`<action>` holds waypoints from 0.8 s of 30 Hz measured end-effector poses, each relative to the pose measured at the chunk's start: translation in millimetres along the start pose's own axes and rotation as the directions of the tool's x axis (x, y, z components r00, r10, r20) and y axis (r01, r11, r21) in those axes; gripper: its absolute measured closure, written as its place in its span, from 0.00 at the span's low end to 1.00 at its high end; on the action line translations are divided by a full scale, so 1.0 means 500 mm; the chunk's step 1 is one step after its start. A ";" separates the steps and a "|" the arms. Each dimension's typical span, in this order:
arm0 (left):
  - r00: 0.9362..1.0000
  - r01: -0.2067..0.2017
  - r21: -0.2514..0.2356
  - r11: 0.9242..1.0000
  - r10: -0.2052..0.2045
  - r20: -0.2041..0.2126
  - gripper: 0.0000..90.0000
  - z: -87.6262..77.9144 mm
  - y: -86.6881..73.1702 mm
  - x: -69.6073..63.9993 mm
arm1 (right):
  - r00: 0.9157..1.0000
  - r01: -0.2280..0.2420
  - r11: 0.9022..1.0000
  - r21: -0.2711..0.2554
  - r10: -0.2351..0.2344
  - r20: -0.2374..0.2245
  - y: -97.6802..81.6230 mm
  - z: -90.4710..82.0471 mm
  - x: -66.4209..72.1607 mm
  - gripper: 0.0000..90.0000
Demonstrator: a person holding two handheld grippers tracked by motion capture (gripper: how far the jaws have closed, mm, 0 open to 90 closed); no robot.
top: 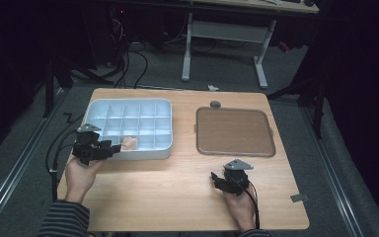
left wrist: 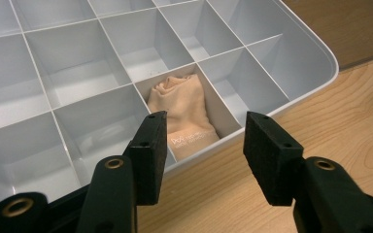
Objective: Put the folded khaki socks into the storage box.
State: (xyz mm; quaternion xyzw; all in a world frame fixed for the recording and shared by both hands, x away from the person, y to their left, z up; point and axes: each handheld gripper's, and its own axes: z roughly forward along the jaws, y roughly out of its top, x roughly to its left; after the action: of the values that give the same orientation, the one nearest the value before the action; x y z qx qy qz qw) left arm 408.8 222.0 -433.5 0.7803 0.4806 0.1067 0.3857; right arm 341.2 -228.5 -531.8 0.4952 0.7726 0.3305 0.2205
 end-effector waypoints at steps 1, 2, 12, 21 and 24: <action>1.000 0.004 -0.004 1.000 -0.004 0.001 0.58 -0.001 -0.002 0.000 | 1.000 0.000 1.000 0.000 0.000 0.000 0.000 0.000 0.000 0.43; 1.000 0.004 -0.006 1.000 -0.004 0.002 0.58 -0.002 -0.005 0.000 | 1.000 0.000 1.000 0.000 0.000 0.000 0.000 0.000 0.000 0.43; 1.000 0.014 -0.005 1.000 -0.014 0.013 0.57 -0.002 -0.030 -0.006 | 1.000 0.000 1.000 0.000 0.000 0.000 0.000 0.000 0.000 0.43; 0.999 0.027 -0.011 1.000 -0.026 0.023 0.57 -0.004 -0.050 -0.012 | 1.000 -0.001 1.000 0.000 0.001 -0.001 0.000 0.000 0.000 0.43; 0.999 0.033 -0.014 0.999 -0.032 0.029 0.57 -0.004 -0.058 -0.014 | 1.000 -0.001 1.000 0.000 0.001 -0.001 0.000 0.000 0.000 0.43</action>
State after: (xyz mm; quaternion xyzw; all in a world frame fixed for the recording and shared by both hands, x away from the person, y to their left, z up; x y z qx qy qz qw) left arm 385.0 224.3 -451.2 0.7710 0.4867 0.0928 0.4001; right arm 341.3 -228.8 -531.8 0.4954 0.7724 0.3310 0.2200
